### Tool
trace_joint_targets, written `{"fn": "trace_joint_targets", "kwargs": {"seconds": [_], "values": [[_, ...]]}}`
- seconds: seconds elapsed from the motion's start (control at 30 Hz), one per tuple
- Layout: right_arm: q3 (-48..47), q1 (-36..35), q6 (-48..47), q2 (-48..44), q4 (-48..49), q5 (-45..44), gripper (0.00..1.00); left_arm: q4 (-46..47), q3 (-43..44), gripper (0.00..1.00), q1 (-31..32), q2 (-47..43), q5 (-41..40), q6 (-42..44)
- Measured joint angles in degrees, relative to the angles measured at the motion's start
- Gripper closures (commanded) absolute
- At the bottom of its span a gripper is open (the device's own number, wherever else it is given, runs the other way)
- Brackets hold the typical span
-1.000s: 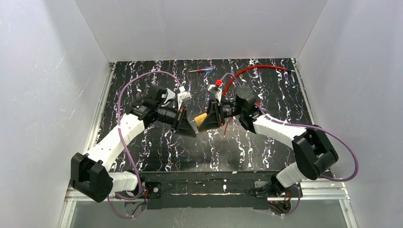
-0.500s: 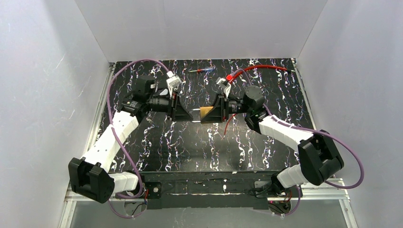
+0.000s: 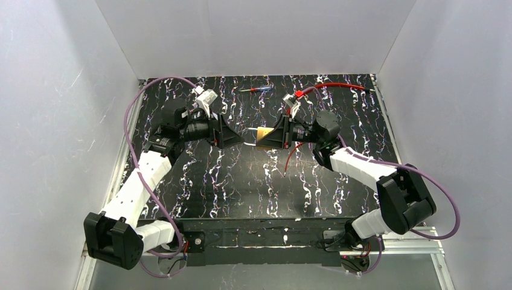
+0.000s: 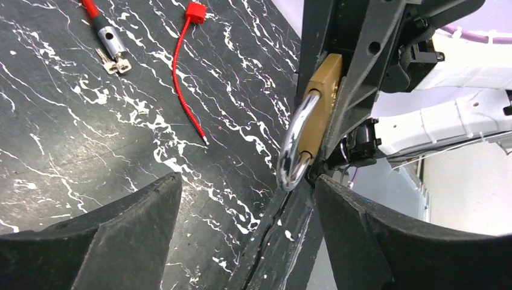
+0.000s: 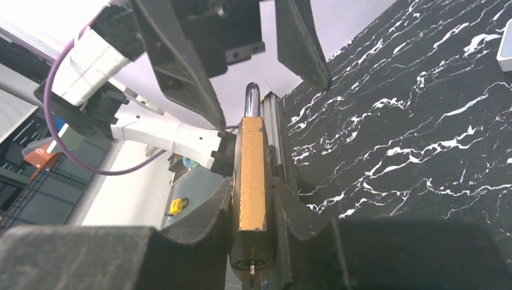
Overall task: Lock with the key
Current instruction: Lock the lock.
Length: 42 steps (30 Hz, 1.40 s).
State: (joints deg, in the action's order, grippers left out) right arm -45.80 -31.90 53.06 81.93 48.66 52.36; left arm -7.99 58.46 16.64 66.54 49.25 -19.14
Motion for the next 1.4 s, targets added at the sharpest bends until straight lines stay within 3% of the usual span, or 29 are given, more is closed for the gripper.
{"fn": "trace_joint_targets", "kwargs": {"seconds": [0.2,0.37,0.53,0.9,1.07,1.1,1.27,1.33,1.4], "values": [[0.59,-1.03,3.04,0.72,4.37,-1.66,0.99,5.79,-2.54,0.31,-0.02,1.22,0.68,-5.84],[0.72,-2.56,3.89,1.36,5.46,-2.38,0.99,8.76,-2.56,0.5,-0.02,2.38,1.36,-8.57],[0.72,-2.89,4.11,2.47,5.97,-3.52,0.99,9.94,-2.56,0.61,0.02,3.26,2.45,-10.12],[1.16,-3.43,3.85,2.97,9.38,-3.74,0.99,15.96,-4.7,0.7,0.63,3.67,8.96,-14.62],[1.9,-3.74,3.82,2.97,10.38,-3.02,0.99,17.86,-5.27,0.99,1.53,4.31,11.76,-16.57],[2.14,-3.76,4.04,2.97,10.64,-2.95,0.98,18.21,-5.27,1.0,1.6,4.31,12.28,-16.5],[2.58,-3.76,4.66,2.95,11.98,-1.33,0.5,19.45,-5.29,1.0,1.7,4.28,15.28,-15.76],[2.58,-3.45,3.74,2.75,11.41,-0.07,0.39,19.41,-5.29,1.0,1.73,4.28,16.22,-15.74],[2.58,-2.67,1.99,1.95,10.32,1.97,0.37,18.8,-5.29,1.0,1.42,4.28,17.44,-15.28]]}}
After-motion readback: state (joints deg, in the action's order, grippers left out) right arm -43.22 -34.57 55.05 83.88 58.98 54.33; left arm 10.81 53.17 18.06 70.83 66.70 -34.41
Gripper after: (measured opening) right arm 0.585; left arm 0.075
